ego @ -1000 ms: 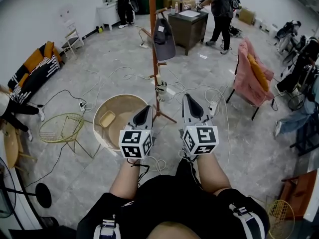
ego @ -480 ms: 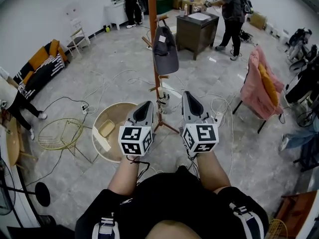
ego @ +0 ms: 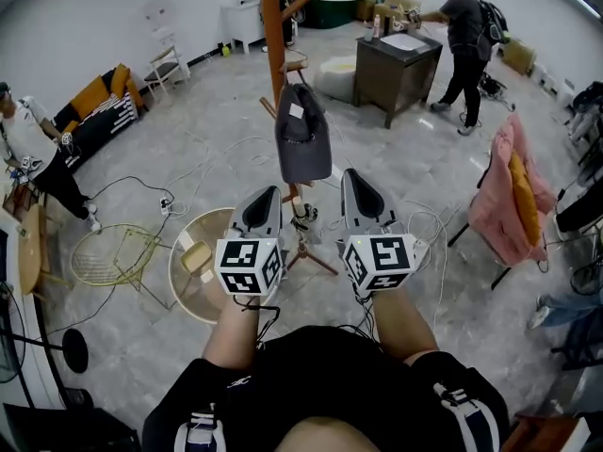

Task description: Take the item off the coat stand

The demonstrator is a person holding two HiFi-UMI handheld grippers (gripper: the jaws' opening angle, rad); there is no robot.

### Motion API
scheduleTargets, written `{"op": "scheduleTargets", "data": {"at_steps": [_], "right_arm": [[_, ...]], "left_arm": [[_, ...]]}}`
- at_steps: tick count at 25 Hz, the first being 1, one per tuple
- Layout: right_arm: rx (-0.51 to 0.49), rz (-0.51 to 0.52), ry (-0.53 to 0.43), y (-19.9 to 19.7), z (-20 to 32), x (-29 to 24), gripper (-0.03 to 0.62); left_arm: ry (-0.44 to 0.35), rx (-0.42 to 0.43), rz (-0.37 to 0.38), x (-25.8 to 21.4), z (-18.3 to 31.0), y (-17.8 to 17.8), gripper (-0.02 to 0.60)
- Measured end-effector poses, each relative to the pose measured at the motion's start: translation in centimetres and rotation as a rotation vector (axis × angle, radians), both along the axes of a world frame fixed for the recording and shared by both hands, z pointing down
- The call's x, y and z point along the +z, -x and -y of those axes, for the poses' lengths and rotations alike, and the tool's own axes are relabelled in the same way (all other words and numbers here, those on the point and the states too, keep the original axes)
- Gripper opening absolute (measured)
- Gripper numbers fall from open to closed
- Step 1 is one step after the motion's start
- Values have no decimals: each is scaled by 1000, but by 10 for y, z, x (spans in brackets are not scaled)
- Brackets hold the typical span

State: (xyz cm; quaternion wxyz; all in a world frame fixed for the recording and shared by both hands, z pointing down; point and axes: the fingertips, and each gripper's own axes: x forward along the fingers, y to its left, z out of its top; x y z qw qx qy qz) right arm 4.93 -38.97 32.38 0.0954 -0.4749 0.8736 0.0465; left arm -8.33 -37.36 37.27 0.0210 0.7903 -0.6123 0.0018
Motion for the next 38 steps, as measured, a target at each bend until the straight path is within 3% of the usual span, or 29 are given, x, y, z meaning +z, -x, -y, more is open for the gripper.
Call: {"op": "scheduleTargets", "data": {"at_steps": [9, 10, 11, 13, 17, 25, 38], "right_arm": [[-54, 26, -52, 8, 65, -15, 16], [-73, 34, -63, 13, 68, -18, 40], [-97, 43, -70, 19, 70, -22, 153], [-128, 59, -72, 30, 76, -27, 257], [-128, 16, -52, 50, 93, -32, 348], [-117, -68, 9, 104, 127, -38, 429], [8, -256, 67, 134, 197, -56, 411]], "left_arm": [[27, -64, -5, 11, 54, 12, 17], [27, -68, -8, 11, 58, 17, 17], [27, -72, -9, 11, 61, 22, 17], [31, -78, -10, 12, 67, 31, 17], [40, -75, -7, 14, 71, 40, 17], [54, -118, -9, 17, 65, 81, 17], [82, -175, -15, 14, 65, 126, 17]]}}
